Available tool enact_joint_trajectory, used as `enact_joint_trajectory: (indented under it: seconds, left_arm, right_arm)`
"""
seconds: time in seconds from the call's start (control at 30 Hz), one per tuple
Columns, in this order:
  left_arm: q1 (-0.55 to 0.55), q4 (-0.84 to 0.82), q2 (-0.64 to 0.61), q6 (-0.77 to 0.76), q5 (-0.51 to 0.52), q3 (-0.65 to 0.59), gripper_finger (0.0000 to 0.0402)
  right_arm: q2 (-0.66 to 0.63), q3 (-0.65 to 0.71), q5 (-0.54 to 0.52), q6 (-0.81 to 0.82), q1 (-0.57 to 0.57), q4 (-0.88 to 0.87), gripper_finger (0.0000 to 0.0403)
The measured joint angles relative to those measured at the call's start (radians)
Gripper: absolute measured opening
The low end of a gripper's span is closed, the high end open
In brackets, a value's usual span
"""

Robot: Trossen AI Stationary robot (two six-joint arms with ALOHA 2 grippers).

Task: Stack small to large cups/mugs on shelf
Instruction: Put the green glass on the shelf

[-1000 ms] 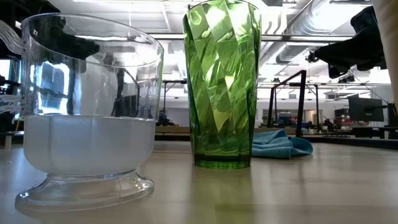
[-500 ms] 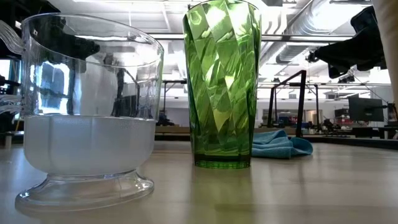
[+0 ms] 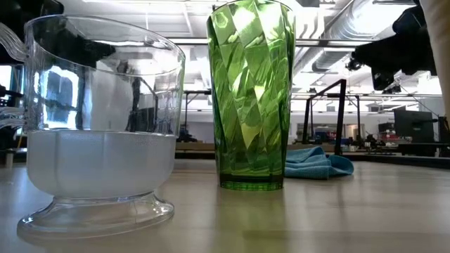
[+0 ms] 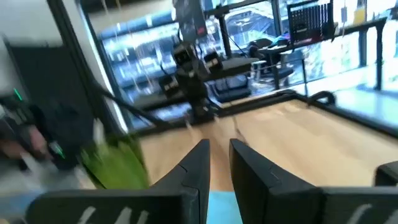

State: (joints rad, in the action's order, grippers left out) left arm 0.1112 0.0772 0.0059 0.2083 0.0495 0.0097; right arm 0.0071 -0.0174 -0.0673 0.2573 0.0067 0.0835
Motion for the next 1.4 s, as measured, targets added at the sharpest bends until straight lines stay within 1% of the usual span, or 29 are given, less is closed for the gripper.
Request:
enact_joint_trajectory:
  seconds: [0.2,0.27,0.4,0.57,0.8,0.93,1.0,1.07,1.13,1.23,1.33,1.4]
  left_arm:
    - [0.000,0.102,0.000,-0.354,-0.009,0.000,0.0076]
    - [0.000,0.152,0.000,-0.434,-0.010,0.000,0.0076]
    - [0.000,0.222,0.000,-0.582,-0.046,0.000,0.0076]
    - [0.000,0.226,0.000,-0.666,-0.047,0.000,0.0076]
    - [0.000,0.196,0.000,-0.770,-0.057,0.000,0.0076]
    - [0.000,0.188,0.000,-0.780,-0.057,0.000,0.0076]
    - [0.000,0.159,0.000,-0.760,-0.057,0.000,0.0076]
    - [0.000,0.134,0.000,-0.751,-0.054,0.000,0.0076]
    - [0.000,0.114,0.000,-0.771,-0.050,0.000,0.0076]
    - [0.000,0.092,0.000,-0.827,-0.056,0.000,0.0076]
    - [0.000,0.087,0.000,-0.882,-0.099,0.000,0.0076]
    - [0.000,0.092,0.000,-0.929,-0.131,0.000,0.0076]
  right_arm:
    - [0.000,0.000,0.001,0.273,0.000,0.102,0.0050]
    - [0.000,0.000,0.000,0.309,0.000,0.124,0.0050]
    - [0.000,0.000,0.001,0.340,0.000,0.192,0.0050]
    - [0.000,0.000,0.005,0.418,0.000,0.208,0.0050]
    - [0.000,0.000,0.004,0.417,0.000,0.206,0.0050]
    - [0.000,0.000,0.004,0.372,0.000,0.203,0.0050]
    - [0.000,0.000,0.003,0.330,0.000,0.201,0.0050]
    - [0.000,0.000,-0.020,0.286,0.000,0.198,0.0050]
    - [0.000,0.000,-0.049,0.285,0.000,0.182,0.0050]
    - [0.000,0.000,-0.054,0.352,0.000,0.154,0.0050]
    - [0.000,0.000,-0.054,0.496,0.000,0.129,0.0050]
    - [0.000,0.000,-0.053,0.549,0.000,0.122,0.0050]
